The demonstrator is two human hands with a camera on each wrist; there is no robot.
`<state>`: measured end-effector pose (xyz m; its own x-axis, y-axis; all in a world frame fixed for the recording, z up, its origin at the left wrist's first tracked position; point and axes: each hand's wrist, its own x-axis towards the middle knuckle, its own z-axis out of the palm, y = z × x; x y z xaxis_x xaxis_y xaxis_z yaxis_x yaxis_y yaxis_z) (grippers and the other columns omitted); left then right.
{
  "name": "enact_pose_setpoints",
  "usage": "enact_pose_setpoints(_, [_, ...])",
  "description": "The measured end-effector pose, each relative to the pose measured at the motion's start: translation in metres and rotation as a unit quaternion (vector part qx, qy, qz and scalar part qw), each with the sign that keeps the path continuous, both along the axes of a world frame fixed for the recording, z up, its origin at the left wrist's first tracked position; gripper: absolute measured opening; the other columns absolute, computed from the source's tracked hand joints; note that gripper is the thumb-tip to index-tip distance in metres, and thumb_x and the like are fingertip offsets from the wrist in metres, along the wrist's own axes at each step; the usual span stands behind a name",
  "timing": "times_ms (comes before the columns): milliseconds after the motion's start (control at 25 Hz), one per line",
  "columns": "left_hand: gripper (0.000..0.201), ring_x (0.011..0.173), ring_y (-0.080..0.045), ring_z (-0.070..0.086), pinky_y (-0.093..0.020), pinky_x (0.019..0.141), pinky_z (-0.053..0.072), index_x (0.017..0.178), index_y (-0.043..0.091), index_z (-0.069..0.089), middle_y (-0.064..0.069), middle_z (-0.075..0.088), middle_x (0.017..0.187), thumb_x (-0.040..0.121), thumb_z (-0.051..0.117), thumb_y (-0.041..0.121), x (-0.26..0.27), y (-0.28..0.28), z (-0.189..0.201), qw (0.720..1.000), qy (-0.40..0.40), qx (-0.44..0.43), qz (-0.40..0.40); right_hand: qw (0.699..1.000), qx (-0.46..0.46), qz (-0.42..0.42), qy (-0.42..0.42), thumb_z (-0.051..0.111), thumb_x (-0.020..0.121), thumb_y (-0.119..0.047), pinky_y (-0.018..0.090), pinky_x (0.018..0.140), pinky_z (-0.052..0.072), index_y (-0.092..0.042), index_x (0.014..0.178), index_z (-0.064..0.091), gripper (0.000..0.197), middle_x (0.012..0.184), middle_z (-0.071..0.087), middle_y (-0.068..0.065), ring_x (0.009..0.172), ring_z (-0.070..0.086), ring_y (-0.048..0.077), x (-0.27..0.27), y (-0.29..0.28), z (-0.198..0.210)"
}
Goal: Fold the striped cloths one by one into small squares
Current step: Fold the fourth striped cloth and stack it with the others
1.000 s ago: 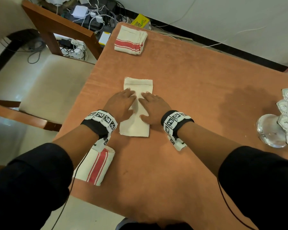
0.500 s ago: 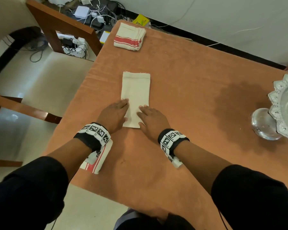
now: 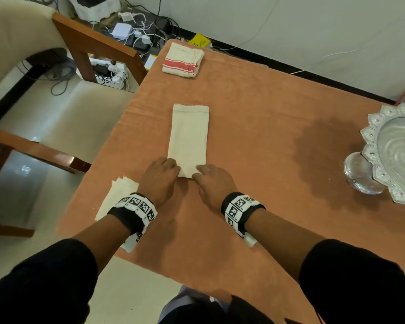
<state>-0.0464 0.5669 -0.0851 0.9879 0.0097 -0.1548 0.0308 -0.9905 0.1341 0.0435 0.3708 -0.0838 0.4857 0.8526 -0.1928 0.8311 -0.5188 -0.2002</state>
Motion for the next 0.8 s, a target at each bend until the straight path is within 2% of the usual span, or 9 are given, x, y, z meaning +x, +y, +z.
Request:
enact_pose_setpoints(120, [0.031, 0.098, -0.034, 0.059, -0.046, 0.082, 0.054, 0.102, 0.006, 0.071, -0.012, 0.067, 0.104, 0.073, 0.065, -0.003, -0.006, -0.001, -0.005, 1.0, -0.005, -0.002, 0.018, 1.0, 0.022, -0.003, 0.006, 0.067, 0.075, -0.009, 0.042, 0.075, 0.054, -0.01, 0.1, 0.073, 0.025, 0.137, 0.061, 0.016, 0.103, 0.063, 0.038, -0.009, -0.013, -0.007])
enact_pose_setpoints(200, [0.033, 0.097, -0.034, 0.058, -0.045, 0.082, 0.055, 0.104, 0.006, 0.07, -0.011, 0.067, 0.106, 0.073, 0.066, -0.004, -0.002, 0.0, -0.006, 1.0, 0.003, -0.005, 0.028, 0.998, 0.046, -0.013, 0.028, 0.065, 0.076, -0.006, 0.042, 0.08, 0.054, -0.01, 0.105, 0.071, 0.03, 0.141, 0.058, 0.015, 0.107, 0.062, 0.037, -0.008, -0.017, -0.007])
enact_pose_setpoints(280, [0.03, 0.094, -0.033, 0.057, -0.046, 0.078, 0.054, 0.103, 0.008, 0.068, -0.011, 0.064, 0.105, 0.074, 0.065, -0.002, 0.003, 0.0, -0.003, 0.999, 0.018, -0.005, 0.035, 0.992, 0.07, -0.068, 0.077, 0.06, 0.083, -0.008, 0.04, 0.083, 0.054, -0.012, 0.116, 0.064, 0.033, 0.136, 0.058, 0.011, 0.108, 0.06, 0.033, -0.005, -0.015, -0.003])
enact_pose_setpoints(320, [0.029, 0.09, -0.033, 0.056, -0.047, 0.074, 0.054, 0.102, 0.008, 0.067, -0.011, 0.063, 0.105, 0.075, 0.065, -0.002, 0.005, 0.0, -0.001, 0.999, 0.023, -0.008, 0.039, 0.983, 0.089, -0.123, 0.104, 0.059, 0.087, -0.011, 0.039, 0.08, 0.053, -0.013, 0.118, 0.06, 0.031, 0.127, 0.059, 0.01, 0.102, 0.06, 0.03, -0.004, -0.013, 0.0])
enact_pose_setpoints(400, [0.027, 0.081, -0.035, 0.055, -0.045, 0.063, 0.052, 0.101, 0.007, 0.065, -0.013, 0.059, 0.107, 0.076, 0.064, -0.002, 0.008, -0.001, 0.002, 0.998, 0.025, -0.023, 0.053, 0.949, 0.117, -0.255, 0.146, 0.058, 0.092, -0.025, 0.039, 0.073, 0.052, -0.015, 0.112, 0.054, 0.022, 0.107, 0.061, 0.007, 0.089, 0.06, 0.028, -0.001, -0.006, 0.003])
enact_pose_setpoints(480, [0.027, 0.076, -0.035, 0.054, -0.044, 0.058, 0.051, 0.103, 0.007, 0.063, -0.013, 0.056, 0.112, 0.078, 0.063, -0.002, 0.009, -0.002, 0.004, 0.997, 0.023, -0.039, 0.061, 0.906, 0.096, -0.356, 0.207, 0.06, 0.092, -0.04, 0.039, 0.075, 0.054, -0.017, 0.104, 0.056, 0.026, 0.097, 0.065, 0.004, 0.085, 0.062, 0.027, 0.002, 0.004, 0.006])
enact_pose_setpoints(640, [0.025, 0.078, -0.035, 0.054, -0.049, 0.064, 0.053, 0.104, 0.008, 0.061, -0.013, 0.058, 0.11, 0.079, 0.062, 0.003, 0.013, 0.003, -0.002, 0.998, 0.017, -0.046, 0.046, 0.856, 0.061, -0.429, 0.283, 0.064, 0.085, -0.053, 0.037, 0.073, 0.056, -0.02, 0.09, 0.055, 0.035, 0.092, 0.068, 0.002, 0.08, 0.065, 0.028, 0.01, 0.028, 0.004])
enact_pose_setpoints(720, [0.023, 0.076, -0.036, 0.054, -0.05, 0.065, 0.053, 0.101, 0.008, 0.062, -0.013, 0.06, 0.104, 0.078, 0.062, 0.003, 0.017, 0.007, -0.006, 0.998, 0.023, -0.043, 0.036, 0.843, 0.058, -0.444, 0.298, 0.066, 0.08, -0.054, 0.039, 0.074, 0.059, -0.021, 0.088, 0.056, 0.035, 0.09, 0.069, 0.002, 0.078, 0.068, 0.028, 0.013, 0.037, 0.003])
enact_pose_setpoints(800, [0.021, 0.073, -0.036, 0.054, -0.05, 0.065, 0.053, 0.098, 0.008, 0.061, -0.013, 0.059, 0.1, 0.078, 0.062, 0.003, 0.023, 0.009, -0.005, 0.998, 0.035, -0.035, 0.028, 0.841, 0.052, -0.451, 0.295, 0.07, 0.08, -0.05, 0.04, 0.078, 0.059, -0.02, 0.091, 0.058, 0.034, 0.093, 0.069, 0.001, 0.082, 0.068, 0.028, 0.015, 0.04, 0.003])
